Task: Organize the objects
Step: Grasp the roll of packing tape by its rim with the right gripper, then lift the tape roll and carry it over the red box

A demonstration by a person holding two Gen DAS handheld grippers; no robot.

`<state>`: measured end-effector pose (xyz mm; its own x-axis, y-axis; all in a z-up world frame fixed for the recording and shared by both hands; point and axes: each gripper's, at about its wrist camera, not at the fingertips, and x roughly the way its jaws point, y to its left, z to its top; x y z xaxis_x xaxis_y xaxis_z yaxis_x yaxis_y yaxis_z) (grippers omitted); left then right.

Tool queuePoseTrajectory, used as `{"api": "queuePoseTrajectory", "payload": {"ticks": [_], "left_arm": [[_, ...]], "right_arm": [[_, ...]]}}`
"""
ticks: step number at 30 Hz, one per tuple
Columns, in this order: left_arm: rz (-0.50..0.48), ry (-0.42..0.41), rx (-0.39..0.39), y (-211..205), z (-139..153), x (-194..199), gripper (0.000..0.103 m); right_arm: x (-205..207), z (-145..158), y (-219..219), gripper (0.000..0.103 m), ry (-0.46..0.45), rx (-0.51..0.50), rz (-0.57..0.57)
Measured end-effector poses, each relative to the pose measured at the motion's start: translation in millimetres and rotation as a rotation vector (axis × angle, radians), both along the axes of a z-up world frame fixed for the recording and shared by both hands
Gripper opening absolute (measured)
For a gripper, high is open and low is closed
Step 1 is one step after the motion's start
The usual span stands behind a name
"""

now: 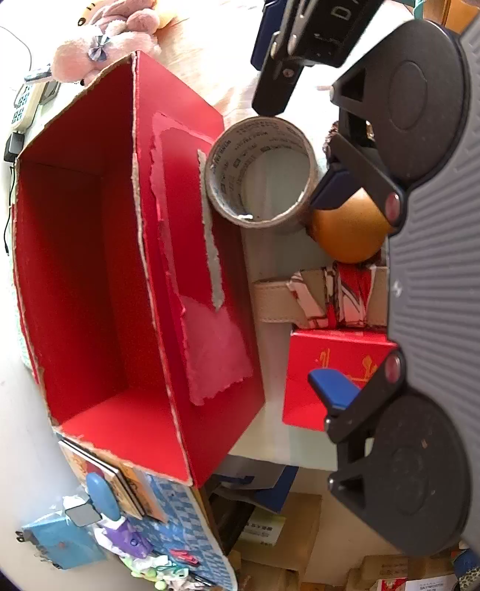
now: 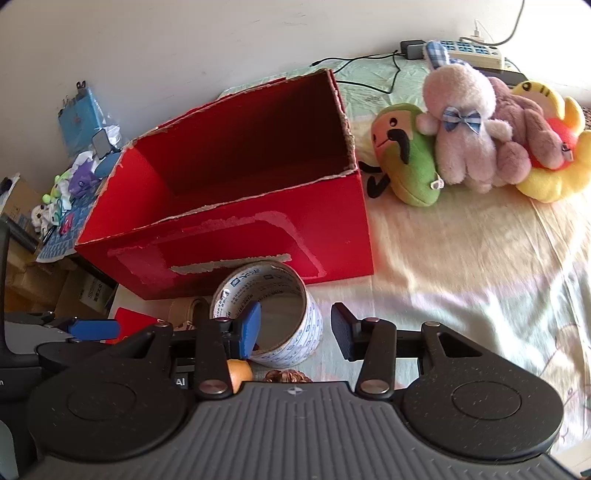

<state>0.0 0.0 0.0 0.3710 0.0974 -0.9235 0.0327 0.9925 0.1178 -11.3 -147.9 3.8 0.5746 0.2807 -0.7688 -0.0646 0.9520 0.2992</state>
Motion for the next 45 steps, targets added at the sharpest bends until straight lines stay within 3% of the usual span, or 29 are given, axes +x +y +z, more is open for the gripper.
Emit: {"api": "queuePoseTrajectory", "payload": {"ticks": [13,18,21,23,25,33,35,45], "left_arm": [[0.008,0.014,0.001,-4.1,-3.9,8.3,0.092],[-0.006,0.049,-0.059,0.2,-2.9,11.8,0.074],[-0.005,0.071,-0.155,9.4,-1.3,14.7,0.056],[-0.008,0.065,-0.205,14.2,-2.9,18.2,0.051],[-0.013,0.113,-0.281,12.6,2.0,19.6,0.047],[-0.051,0.104,-0.26,0.4,-4.5,30.8,0.026],[-0.052,0.138,-0.277,3.6,-15.1,41.0,0.019],[-0.079,0.117,-0.306,2.4,-16.5,43.4,0.014]], "right_arm": [[15.0,-4.4,-5.8,0.045,-0.012,0.027,0.036],[21.0,-7.9,-8.4,0.041,0.013,0.052,0.043],[24.1,-10.8,-8.5,0.039,0.021,0.075,0.05],[26.8,-13.2,-7.4,0.038,0.025,0.074,0.052],[29.5,-16.1,-6.0,0.037,0.028,0.072,0.053],[44.6,-31.9,-7.7,0.026,0.091,0.092,0.042],[46.6,-35.1,-8.5,0.016,0.102,0.097,0.039],[38.0,-20.9,-25.1,0.012,0.055,0.099,0.017]]}}
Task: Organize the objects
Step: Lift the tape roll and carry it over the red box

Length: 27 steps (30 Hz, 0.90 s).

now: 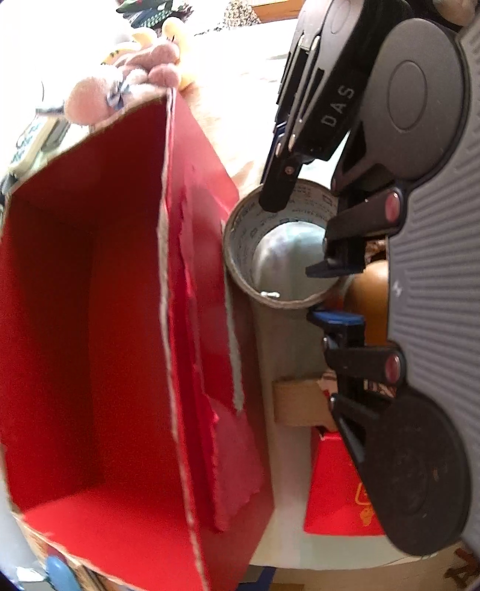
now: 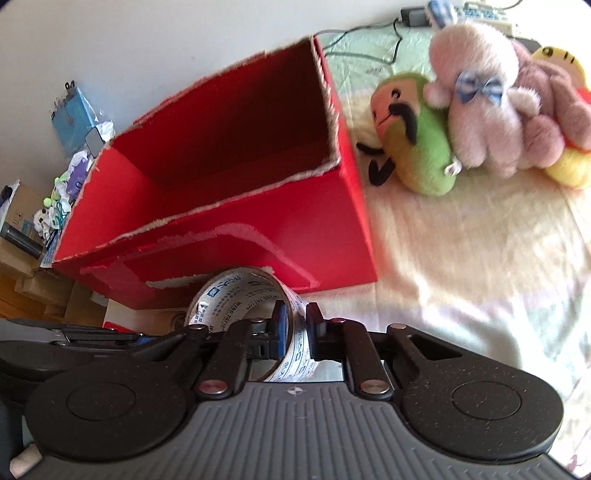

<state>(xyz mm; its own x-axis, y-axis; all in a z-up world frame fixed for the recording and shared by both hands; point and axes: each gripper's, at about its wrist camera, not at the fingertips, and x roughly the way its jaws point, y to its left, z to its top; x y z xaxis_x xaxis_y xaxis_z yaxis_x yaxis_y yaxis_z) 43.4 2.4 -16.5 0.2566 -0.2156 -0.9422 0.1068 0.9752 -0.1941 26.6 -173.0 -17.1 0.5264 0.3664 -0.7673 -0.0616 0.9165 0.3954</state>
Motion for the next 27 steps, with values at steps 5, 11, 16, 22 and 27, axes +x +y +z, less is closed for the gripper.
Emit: {"api": "queuePoseTrajectory", "payload": {"ticks": [5,11,16,22,27], "left_arm": [[-0.061,-0.062,-0.015,-13.4,15.8,-3.7,0.012],[-0.18,-0.206,-0.091,-30.0,63.3,-15.8,0.012],[-0.238,-0.321,-0.158,-43.2,89.5,-20.6,0.012],[-0.229,-0.442,-0.178,-32.0,136.0,-19.7,0.012],[-0.17,-0.43,-0.159,-14.2,143.5,15.7,0.012]], "right_arm": [[-14.7,25.0,-18.4,0.012,-0.067,-0.02,-0.014],[-30.0,67.9,-38.6,0.012,-0.154,-0.048,-0.059],[-39.3,100.8,-45.1,0.013,-0.227,-0.066,-0.092],[-25.4,127.7,-29.9,0.013,-0.358,-0.103,-0.07],[9.3,125.3,-13.6,0.012,-0.363,-0.098,-0.038]]}}
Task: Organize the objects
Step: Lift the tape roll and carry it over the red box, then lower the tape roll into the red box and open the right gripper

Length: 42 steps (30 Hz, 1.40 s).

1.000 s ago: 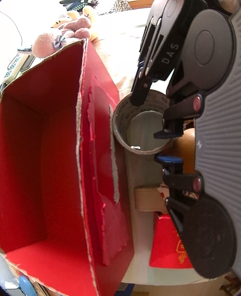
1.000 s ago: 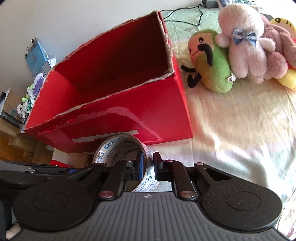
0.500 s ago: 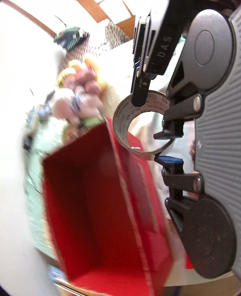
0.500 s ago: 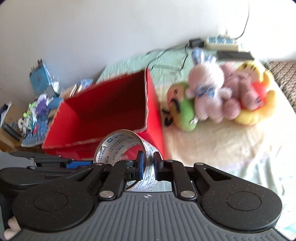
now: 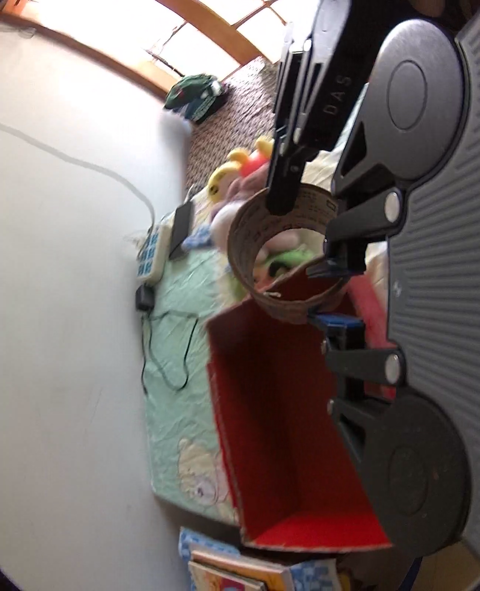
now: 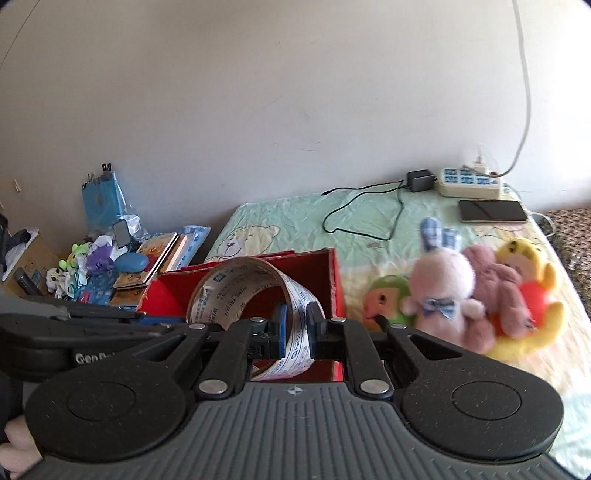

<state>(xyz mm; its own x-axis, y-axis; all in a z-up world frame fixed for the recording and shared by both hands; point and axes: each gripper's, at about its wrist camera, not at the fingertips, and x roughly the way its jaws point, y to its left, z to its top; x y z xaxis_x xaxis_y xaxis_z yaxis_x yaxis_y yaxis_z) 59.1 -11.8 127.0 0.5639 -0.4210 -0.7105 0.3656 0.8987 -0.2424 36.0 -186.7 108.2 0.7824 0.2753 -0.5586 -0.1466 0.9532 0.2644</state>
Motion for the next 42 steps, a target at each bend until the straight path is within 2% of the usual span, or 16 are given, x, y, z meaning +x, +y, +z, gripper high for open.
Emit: {"api": "queuePoseTrajectory", "payload": {"ticks": [6,11,16,19,24,27,30,33,37,42], "left_arm": [[0.044,0.032,0.055,17.4,-16.5,43.2,0.012],[0.066,0.146,0.059,29.1,-61.0,89.3,0.012],[0.084,0.29,0.027,40.6,-109.4,129.0,0.012],[0.097,0.363,0.02,43.4,-133.9,146.1,0.012],[0.101,0.439,-0.006,44.3,-154.2,159.4,0.012],[0.109,0.457,-0.017,45.7,-159.4,162.7,0.012],[0.113,0.487,-0.041,46.5,-162.6,166.7,0.012],[0.115,0.48,-0.05,45.9,-161.2,167.1,0.012],[0.11,0.471,-0.053,46.2,-161.5,166.8,0.013],[0.122,0.434,-0.032,48.0,-155.5,161.6,0.014]], "right_arm": [[42.9,-27.1,20.7,0.012,0.078,-0.04,0.045],[80.6,-56.1,35.0,0.012,0.163,-0.09,0.059],[112.7,-82.8,50.2,0.012,0.246,-0.156,0.051],[121.2,-95.4,60.1,0.011,0.27,-0.219,0.072],[124.3,-99.2,68.7,0.009,0.256,-0.303,0.087],[122.8,-99.3,71.1,0.009,0.259,-0.335,0.093],[125.9,-99.8,70.2,0.01,0.257,-0.325,0.084],[127.8,-98.0,69.4,0.012,0.249,-0.312,0.072],[126.3,-91.2,64.5,0.036,0.203,-0.311,0.015],[121.9,-84.5,51.8,0.037,0.219,-0.22,0.008]]}}
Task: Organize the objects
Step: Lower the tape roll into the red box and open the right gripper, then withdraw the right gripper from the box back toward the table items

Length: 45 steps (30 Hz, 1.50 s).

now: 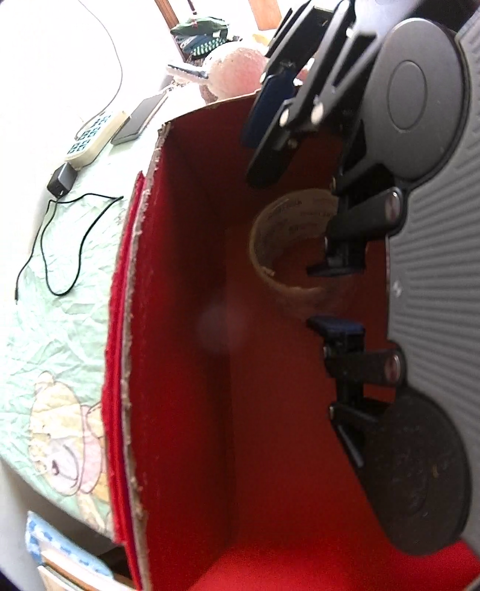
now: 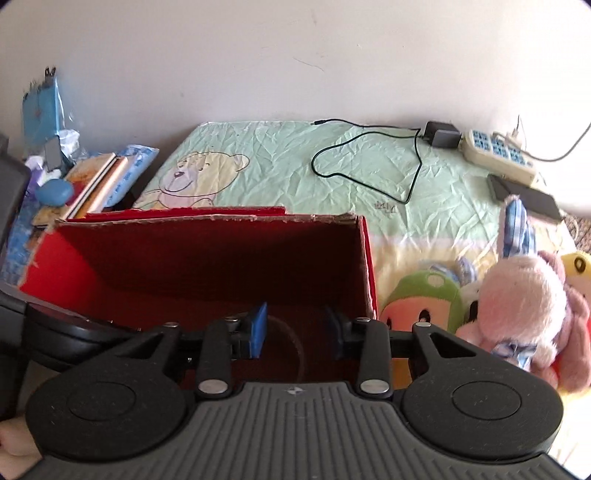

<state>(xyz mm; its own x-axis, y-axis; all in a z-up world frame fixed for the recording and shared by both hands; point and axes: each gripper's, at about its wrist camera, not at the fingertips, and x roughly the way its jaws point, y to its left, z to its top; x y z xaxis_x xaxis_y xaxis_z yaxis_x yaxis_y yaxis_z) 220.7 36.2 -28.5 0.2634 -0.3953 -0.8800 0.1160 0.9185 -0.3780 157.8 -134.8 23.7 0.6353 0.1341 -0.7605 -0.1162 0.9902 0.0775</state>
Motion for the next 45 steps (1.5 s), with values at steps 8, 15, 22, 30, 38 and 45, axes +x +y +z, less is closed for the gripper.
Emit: {"api": "queuePoseTrajectory", "payload": {"ticks": [8,15,22,30,38,45], "left_arm": [[0.068,-0.156,0.204,21.5,27.9,-22.8,0.024],[0.139,-0.168,0.318,43.9,31.5,-32.3,0.025],[0.153,-0.142,0.384,38.1,20.5,-28.9,0.029],[0.128,-0.161,0.413,26.7,17.7,-25.4,0.035],[0.109,-0.231,0.458,18.3,32.1,-34.0,0.036],[0.101,-0.307,0.466,12.9,61.5,-58.9,0.046]], "right_arm": [[-14.7,0.4,19.3,0.032,0.135,0.14,0.164],[4.2,-28.3,37.9,0.026,0.297,0.234,0.143],[12.7,-32.3,43.4,0.026,0.284,0.14,0.042],[18.3,-35.0,36.9,0.027,0.228,0.1,-0.024],[1.9,-19.6,26.0,0.027,0.172,0.14,0.019],[-32.6,5.6,13.7,0.027,0.075,0.182,0.021]]}}
